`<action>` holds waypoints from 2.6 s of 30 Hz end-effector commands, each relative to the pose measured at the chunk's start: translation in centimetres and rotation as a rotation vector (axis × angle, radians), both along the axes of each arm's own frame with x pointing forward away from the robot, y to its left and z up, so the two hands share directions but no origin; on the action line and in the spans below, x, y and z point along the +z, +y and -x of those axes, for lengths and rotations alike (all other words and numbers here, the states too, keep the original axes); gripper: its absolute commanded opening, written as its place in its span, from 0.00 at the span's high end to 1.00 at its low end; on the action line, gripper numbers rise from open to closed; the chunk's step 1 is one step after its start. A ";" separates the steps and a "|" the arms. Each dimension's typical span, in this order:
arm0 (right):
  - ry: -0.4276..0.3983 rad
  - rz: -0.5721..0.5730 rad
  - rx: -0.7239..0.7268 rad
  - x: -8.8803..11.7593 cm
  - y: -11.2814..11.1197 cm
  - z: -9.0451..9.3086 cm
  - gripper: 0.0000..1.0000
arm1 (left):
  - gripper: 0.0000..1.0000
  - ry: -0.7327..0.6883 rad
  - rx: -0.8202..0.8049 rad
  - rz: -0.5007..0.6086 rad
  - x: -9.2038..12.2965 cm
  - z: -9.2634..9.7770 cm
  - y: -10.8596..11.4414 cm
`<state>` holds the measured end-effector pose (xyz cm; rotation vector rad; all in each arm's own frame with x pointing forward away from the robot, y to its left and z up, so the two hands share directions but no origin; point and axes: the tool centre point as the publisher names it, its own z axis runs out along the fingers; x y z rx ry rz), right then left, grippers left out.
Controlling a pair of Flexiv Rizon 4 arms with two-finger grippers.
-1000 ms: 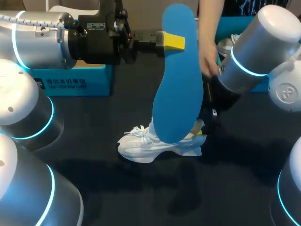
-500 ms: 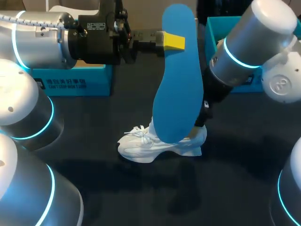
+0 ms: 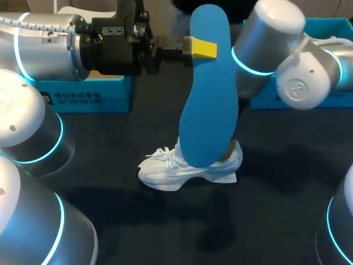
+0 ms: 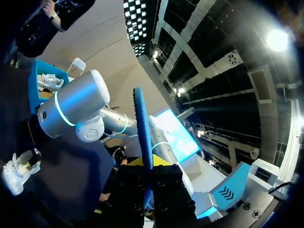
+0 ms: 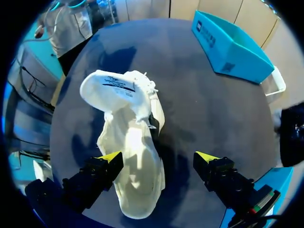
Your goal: Take the shoe out of the shoebox, open the shoe tongue, remove and reinsert the insole, then place the shoe into the shoebox
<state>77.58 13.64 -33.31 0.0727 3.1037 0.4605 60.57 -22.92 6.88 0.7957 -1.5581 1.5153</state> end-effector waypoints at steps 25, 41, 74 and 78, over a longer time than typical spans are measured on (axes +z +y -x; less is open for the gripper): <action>0.059 0.096 -0.061 -5.8 1.2 -0.4 0.67 | 1.00 0.000 -0.001 -0.002 0.0 -0.1 -0.2; 0.213 0.080 -0.069 -4.5 0.5 0.3 1.00 | 1.00 0.000 -0.001 -0.002 0.0 -0.1 -0.2; 0.294 -0.236 -0.994 0.4 0.0 3.7 1.00 | 1.00 0.000 -0.001 -0.002 0.0 -0.1 -0.2; 0.294 -0.236 -0.994 0.4 0.0 3.7 1.00 | 1.00 0.000 -0.001 -0.002 0.0 -0.1 -0.2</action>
